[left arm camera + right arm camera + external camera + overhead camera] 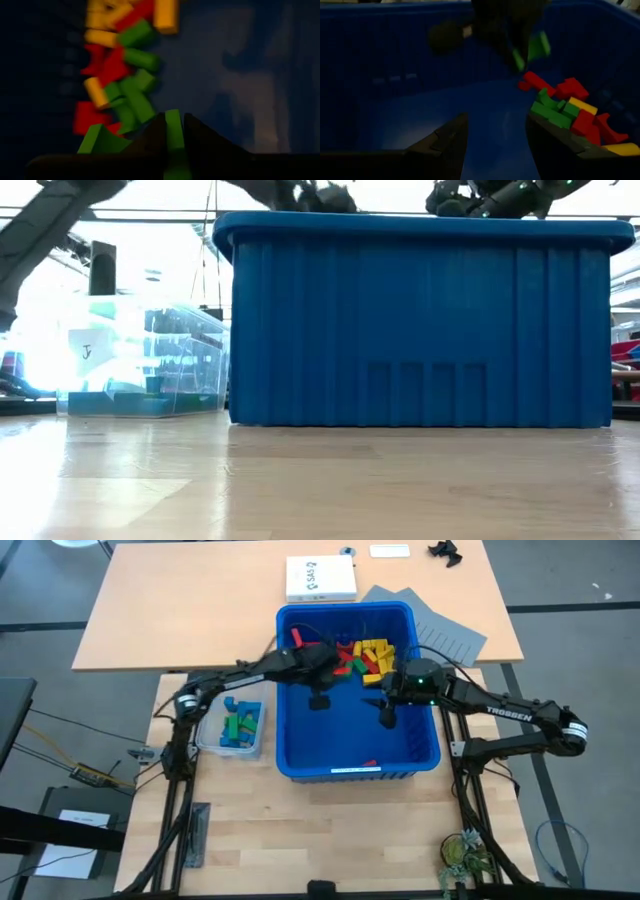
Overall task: Sort blocks
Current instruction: Put the green block into the transparent bin
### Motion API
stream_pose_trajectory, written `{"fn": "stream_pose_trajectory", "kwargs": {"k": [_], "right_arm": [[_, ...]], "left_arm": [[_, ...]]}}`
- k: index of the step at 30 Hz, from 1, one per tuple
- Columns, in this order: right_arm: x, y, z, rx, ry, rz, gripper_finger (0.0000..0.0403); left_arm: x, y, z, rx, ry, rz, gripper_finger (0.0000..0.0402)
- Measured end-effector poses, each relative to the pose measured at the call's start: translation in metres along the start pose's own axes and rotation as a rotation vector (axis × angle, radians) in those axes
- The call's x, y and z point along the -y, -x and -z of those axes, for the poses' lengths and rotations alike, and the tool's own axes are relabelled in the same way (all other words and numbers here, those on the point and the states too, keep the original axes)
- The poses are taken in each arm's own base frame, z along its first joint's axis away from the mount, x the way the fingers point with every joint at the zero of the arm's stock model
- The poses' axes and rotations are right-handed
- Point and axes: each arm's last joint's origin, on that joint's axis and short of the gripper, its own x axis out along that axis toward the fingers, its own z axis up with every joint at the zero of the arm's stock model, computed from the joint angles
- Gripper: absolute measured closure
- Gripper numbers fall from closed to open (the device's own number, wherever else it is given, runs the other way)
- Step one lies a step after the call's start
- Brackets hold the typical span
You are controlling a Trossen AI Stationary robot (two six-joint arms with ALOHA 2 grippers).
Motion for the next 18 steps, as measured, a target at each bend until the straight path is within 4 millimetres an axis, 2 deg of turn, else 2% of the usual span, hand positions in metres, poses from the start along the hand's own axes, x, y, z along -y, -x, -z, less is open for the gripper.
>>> {"fn": "stream_pose_trajectory", "kwargs": {"k": [4, 8, 14, 18], "right_arm": [[0.000, 0.003, -0.002, 0.016, 0.001, 0.014, 0.0206], [0.001, 0.003, -0.002, 0.021, -0.026, 0.015, 0.0206], [0.001, 0.003, -0.002, 0.021, -0.079, 0.014, 0.0206], [0.001, 0.003, -0.002, 0.021, -0.094, 0.014, 0.0206]], "left_arm": [[-0.004, 0.051, -0.002, 0.056, 0.067, -0.085, 0.0345], [-0.009, 0.098, 0.005, 0.100, 0.135, -0.113, 0.0345], [-0.012, 0.157, 0.026, 0.106, 0.216, -0.139, 0.0345], [-0.008, 0.184, 0.047, 0.123, 0.274, -0.167, 0.0345]]}}
